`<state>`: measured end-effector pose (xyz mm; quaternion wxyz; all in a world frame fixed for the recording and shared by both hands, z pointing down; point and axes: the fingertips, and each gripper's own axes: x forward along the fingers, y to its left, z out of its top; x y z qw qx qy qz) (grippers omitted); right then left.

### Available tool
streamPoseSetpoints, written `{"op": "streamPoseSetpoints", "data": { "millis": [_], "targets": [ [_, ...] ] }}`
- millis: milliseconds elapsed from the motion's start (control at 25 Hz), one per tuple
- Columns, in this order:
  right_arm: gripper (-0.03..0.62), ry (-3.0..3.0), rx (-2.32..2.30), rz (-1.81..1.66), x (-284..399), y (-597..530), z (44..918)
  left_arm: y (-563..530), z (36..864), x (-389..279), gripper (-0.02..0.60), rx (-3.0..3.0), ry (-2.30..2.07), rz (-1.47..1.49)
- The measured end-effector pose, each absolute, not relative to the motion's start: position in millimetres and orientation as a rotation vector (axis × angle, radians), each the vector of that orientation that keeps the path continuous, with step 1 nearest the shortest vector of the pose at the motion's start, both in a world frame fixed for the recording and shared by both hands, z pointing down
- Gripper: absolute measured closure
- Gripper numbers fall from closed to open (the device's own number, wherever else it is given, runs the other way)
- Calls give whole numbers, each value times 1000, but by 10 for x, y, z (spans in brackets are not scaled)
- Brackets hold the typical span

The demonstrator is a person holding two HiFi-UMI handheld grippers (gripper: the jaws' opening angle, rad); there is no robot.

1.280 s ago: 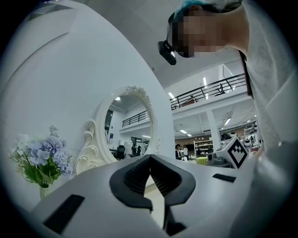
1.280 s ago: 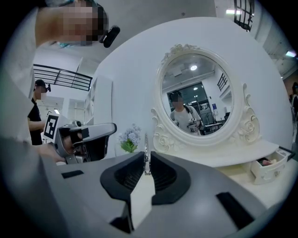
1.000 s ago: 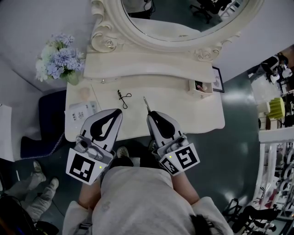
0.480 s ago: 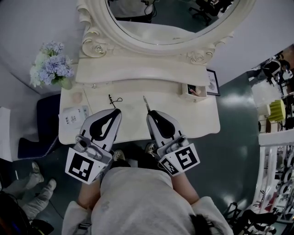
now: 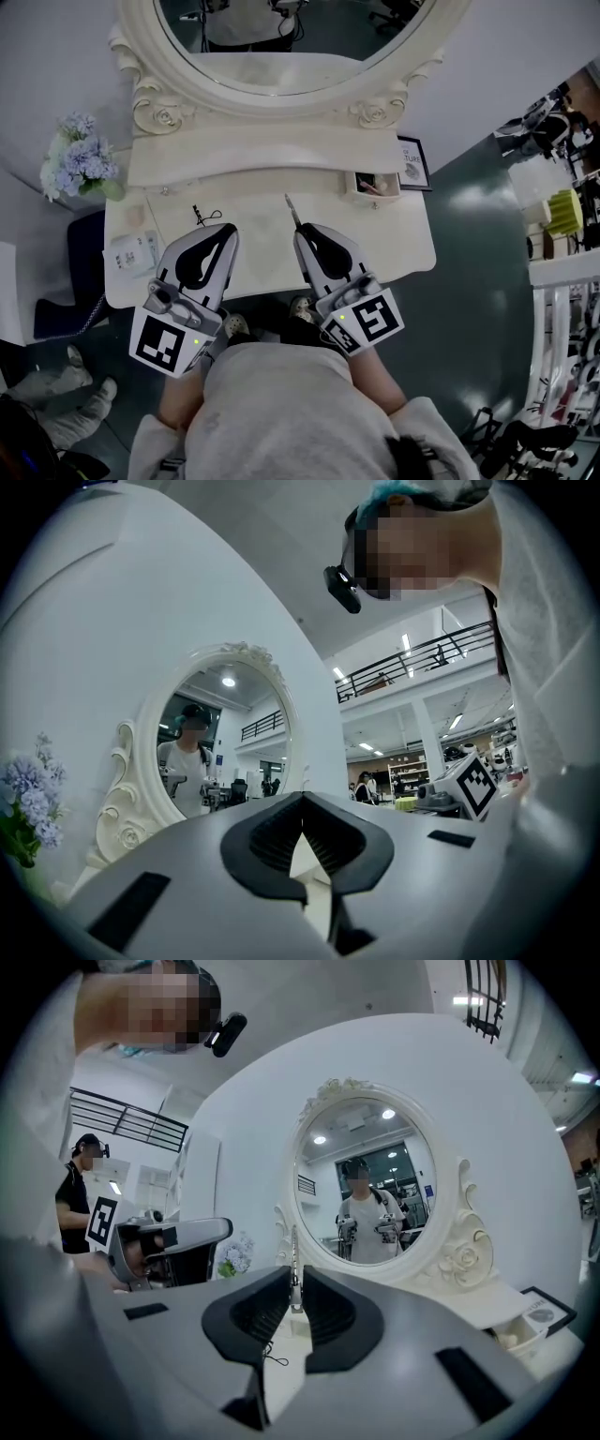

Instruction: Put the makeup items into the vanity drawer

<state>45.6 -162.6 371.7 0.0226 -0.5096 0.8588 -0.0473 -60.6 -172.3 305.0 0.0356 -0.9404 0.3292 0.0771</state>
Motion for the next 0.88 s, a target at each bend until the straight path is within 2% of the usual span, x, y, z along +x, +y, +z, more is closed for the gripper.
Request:
{"op": "streamPoseSetpoints", "data": {
  "millis": [880],
  "targets": [
    [543, 2551, -1712, -131, 1750, -1557, 3749, -1725, 3068, 545, 568, -2912, 912, 214]
  ]
}}
